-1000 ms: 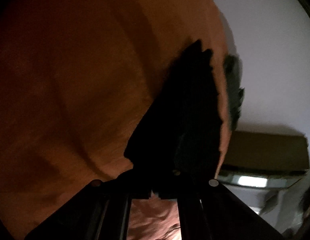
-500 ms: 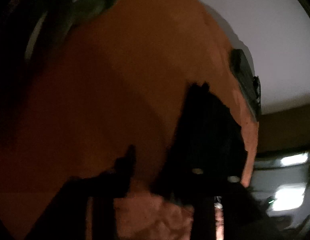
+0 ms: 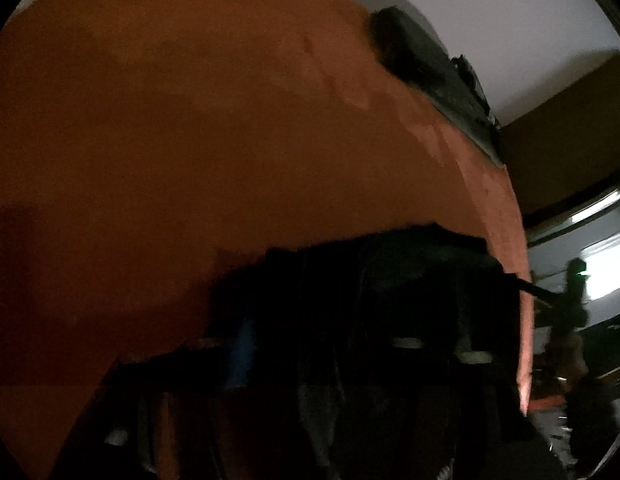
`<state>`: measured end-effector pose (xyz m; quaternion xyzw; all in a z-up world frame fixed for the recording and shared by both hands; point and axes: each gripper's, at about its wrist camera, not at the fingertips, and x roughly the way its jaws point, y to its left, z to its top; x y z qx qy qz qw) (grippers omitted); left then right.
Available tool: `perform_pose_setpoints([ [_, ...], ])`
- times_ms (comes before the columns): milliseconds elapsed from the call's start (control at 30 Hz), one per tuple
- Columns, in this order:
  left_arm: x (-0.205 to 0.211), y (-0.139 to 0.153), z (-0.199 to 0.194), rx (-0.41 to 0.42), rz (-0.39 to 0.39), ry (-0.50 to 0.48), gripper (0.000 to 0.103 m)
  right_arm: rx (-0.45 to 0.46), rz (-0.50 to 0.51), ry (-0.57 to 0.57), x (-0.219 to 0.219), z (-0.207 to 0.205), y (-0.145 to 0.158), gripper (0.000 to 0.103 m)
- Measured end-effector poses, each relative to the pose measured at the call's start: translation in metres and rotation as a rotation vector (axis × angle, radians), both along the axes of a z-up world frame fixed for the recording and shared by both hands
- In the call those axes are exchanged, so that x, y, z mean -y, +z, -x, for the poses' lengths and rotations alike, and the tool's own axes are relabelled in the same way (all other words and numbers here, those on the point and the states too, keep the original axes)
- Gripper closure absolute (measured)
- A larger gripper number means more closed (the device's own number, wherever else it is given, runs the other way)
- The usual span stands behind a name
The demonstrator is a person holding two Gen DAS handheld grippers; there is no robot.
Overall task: Fold clothes
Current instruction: 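Press the folded black T-shirt flat with both grippers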
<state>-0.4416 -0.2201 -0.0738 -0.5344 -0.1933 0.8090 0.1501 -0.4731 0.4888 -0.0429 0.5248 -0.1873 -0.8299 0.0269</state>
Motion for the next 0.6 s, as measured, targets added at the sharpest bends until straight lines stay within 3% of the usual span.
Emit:
perform_pose_setpoints([
  [133, 0.018, 0.016, -0.006, -0.083, 0.022, 0.132, 0.099, -0.098, -0.019, -0.062, -0.01, -0.015, 0.024, 0.1],
  [300, 0.033, 0.018, -0.001, -0.063, 0.03, 0.184, 0.097, -0.024, -0.092, -0.114, -0.021, -0.012, 0.005, 0.101],
  [467, 0.03, -0.013, 0.02, 0.086, 0.009, 0.187, 0.09, 0.078, 0.191, -0.205, -0.058, -0.017, -0.036, 0.1],
  [500, 0.033, -0.014, 0.017, 0.08, -0.016, 0.191, 0.089, 0.074, 0.233, -0.207, -0.06, -0.02, -0.038, 0.091],
  [533, 0.034, -0.012, 0.014, 0.066, -0.038, 0.192, 0.087, 0.068, 0.274, -0.189, -0.06, -0.024, -0.039, 0.071],
  [567, 0.035, -0.008, 0.01, 0.044, -0.059, 0.188, 0.078, 0.055, 0.285, -0.165, -0.057, -0.026, -0.037, 0.058],
  [600, 0.036, -0.007, 0.008, 0.026, -0.076, 0.18, 0.071, 0.04, 0.283, -0.141, -0.054, -0.026, -0.034, 0.038],
])
